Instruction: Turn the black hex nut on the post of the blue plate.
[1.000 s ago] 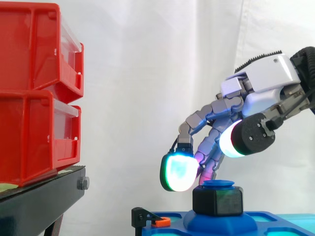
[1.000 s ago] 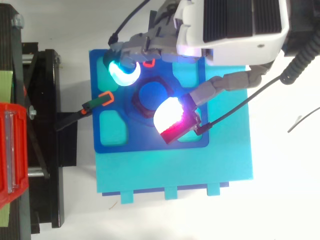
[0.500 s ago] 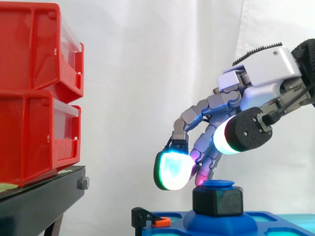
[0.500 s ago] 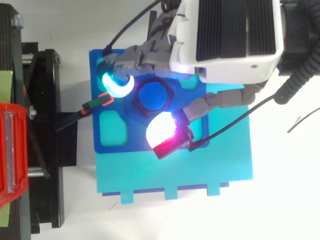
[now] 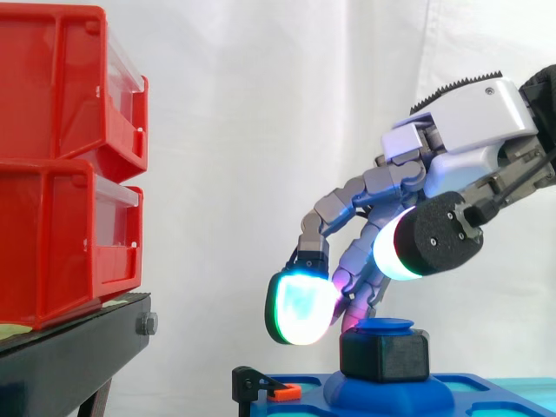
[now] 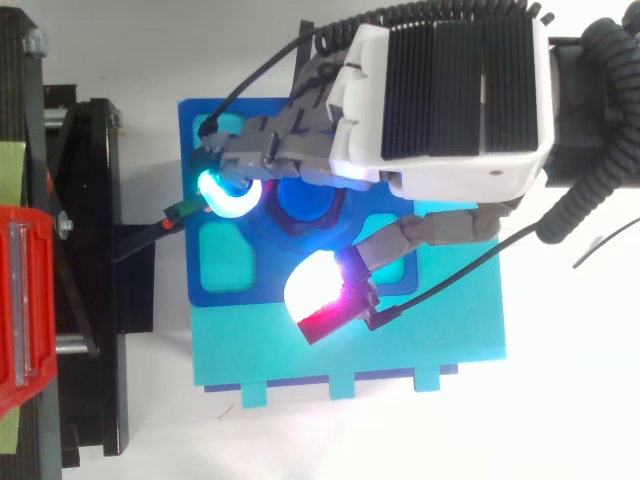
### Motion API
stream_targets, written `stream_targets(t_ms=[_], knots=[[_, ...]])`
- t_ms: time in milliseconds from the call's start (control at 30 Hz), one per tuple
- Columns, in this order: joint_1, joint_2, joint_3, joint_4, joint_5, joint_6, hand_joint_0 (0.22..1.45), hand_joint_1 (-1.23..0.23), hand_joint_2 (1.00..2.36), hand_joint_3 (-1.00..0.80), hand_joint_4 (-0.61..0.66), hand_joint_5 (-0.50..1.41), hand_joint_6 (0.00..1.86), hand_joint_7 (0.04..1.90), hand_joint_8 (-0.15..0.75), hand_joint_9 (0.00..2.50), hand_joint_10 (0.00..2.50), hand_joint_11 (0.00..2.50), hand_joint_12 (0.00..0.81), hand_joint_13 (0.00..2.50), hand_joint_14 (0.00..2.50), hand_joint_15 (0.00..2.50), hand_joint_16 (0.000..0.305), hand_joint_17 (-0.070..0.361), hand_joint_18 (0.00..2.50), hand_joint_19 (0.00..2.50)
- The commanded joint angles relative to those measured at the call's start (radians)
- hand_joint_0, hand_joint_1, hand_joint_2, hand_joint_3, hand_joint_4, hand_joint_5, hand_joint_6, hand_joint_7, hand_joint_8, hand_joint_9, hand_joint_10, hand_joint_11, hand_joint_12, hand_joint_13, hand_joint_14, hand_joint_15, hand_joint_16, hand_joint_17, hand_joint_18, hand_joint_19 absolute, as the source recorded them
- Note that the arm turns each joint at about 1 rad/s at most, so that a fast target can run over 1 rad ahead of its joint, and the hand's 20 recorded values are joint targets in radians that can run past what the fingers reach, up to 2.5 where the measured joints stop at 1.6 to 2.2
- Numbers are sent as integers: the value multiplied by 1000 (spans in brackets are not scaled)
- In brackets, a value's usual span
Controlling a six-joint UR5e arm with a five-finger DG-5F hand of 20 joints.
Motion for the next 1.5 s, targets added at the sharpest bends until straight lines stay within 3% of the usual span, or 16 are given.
stream_targets(t_ms=[0, 133, 633, 1033, 1467], knots=[[1, 0, -25, 17, 1, 1, 487, -374, 1000, -500, 260, -146, 503, 793, 307, 631, 0, 0, 409, 741, 5, 132, 62, 139, 703, 283], [1, 0, -49, 64, 3, 1, 485, -371, 1000, -500, 261, -147, 503, 778, 307, 625, 0, 0, 414, 717, 5, 124, 62, 140, 693, 276], [0, 0, -49, 61, 1, -2, 487, -393, 1000, -498, 256, -155, 503, 854, 305, 589, 0, 0, 420, 678, 4, 118, 61, 138, 675, 281], [-11, 0, -51, 51, -6, -2, 511, -635, 1011, -372, 216, -220, 503, 947, 280, 446, 0, 0, 412, 604, 6, 150, 61, 137, 592, 329], [-14, 0, -49, 51, -8, -2, 546, -773, 1014, -333, 168, -244, 503, 963, 259, 418, 2, 56, 399, 594, 6, 171, 58, 130, 567, 337]])
